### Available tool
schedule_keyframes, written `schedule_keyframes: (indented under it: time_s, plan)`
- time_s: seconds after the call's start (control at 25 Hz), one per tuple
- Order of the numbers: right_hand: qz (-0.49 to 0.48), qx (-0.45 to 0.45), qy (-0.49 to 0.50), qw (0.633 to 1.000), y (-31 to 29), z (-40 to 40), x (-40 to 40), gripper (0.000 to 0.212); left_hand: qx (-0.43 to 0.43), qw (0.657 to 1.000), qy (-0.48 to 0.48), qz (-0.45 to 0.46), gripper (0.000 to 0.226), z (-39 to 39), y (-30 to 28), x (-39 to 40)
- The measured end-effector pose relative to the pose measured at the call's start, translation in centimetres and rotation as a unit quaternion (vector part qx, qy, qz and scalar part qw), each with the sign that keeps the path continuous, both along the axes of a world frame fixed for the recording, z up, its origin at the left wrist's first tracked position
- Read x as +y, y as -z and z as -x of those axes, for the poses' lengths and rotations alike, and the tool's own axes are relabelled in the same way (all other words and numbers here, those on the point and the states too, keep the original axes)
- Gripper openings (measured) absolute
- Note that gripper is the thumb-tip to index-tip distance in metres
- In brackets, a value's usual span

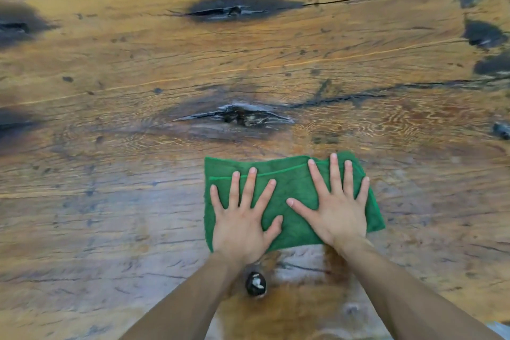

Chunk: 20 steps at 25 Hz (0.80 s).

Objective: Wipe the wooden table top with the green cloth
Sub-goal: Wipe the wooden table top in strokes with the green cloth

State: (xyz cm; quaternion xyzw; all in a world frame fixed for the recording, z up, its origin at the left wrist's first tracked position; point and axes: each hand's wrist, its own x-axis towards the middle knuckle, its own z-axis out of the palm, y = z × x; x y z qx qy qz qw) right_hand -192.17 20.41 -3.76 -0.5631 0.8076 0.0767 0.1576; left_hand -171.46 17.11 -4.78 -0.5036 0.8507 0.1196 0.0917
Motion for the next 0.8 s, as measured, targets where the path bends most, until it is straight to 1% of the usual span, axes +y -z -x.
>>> schedule_keyframes:
  time_s: [0.16,0.36,0.56,0.8]
  plan:
    - [0.020,0.000,0.004,1.000,0.6,4.1,-6.5,0.094,0.006,1.000,-0.020,0.002,0.071,4.2,0.3,-6.3]
    - [0.037,0.009,-0.010,0.999,1.1,9.0,-14.4,0.094,-0.002,1.000,-0.024,-0.004,0.071,9.0,0.3,-14.1]
    - [0.060,0.004,-0.022,0.998,1.5,13.0,-22.3,0.094,0.021,0.998,-0.037,0.040,0.070,12.9,1.0,-21.7]
    - [0.085,-0.002,-0.018,0.996,1.8,17.1,-32.2,0.095,-0.006,0.997,-0.029,0.077,0.070,17.3,0.8,-32.5]
